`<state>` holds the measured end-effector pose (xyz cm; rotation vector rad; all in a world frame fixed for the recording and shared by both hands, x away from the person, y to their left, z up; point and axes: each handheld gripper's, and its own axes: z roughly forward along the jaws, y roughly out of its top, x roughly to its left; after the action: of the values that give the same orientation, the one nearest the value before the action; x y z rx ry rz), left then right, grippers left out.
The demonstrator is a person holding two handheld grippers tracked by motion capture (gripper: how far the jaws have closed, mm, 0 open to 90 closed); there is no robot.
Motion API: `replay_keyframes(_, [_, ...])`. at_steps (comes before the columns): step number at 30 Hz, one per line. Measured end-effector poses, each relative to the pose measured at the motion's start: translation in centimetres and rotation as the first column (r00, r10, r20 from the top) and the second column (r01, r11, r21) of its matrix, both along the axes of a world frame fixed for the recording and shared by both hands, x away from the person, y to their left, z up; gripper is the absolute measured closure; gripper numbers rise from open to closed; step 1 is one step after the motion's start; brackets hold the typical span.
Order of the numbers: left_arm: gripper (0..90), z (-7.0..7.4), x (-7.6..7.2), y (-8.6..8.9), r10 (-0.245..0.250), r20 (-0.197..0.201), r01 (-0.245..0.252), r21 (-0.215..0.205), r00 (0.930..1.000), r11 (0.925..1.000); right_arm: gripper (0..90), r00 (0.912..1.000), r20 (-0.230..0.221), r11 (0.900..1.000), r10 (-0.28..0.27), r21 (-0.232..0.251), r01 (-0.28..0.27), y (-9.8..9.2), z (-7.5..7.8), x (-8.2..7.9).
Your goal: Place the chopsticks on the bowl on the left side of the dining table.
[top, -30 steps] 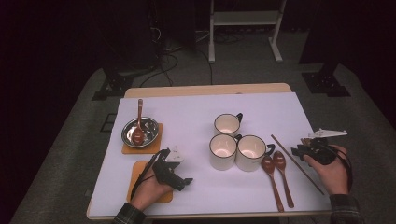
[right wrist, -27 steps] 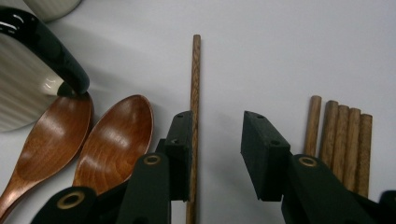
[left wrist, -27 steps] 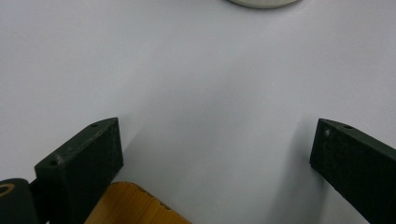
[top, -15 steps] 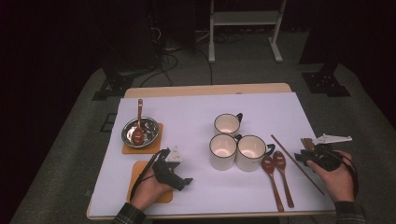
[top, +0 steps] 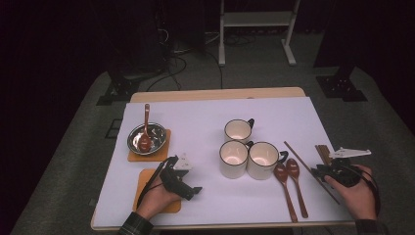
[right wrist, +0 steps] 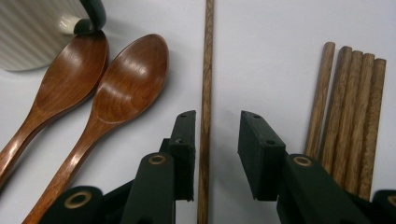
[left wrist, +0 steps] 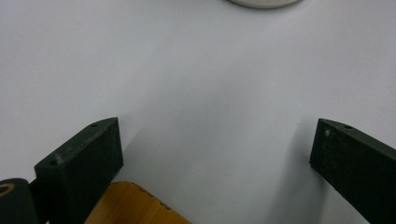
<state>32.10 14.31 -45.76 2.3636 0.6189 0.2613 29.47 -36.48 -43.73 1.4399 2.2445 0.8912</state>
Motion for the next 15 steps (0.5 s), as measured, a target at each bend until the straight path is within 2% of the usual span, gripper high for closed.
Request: replay_keyframes(15, [1.4,0.0,0.0,0.0,0.001,0.0,-0.001,-0.001,1.0,1.0,70.8,0.9996,-0.027,1.0,0.007,-0.024,-0.008,-0.15,-0.41,-1.08])
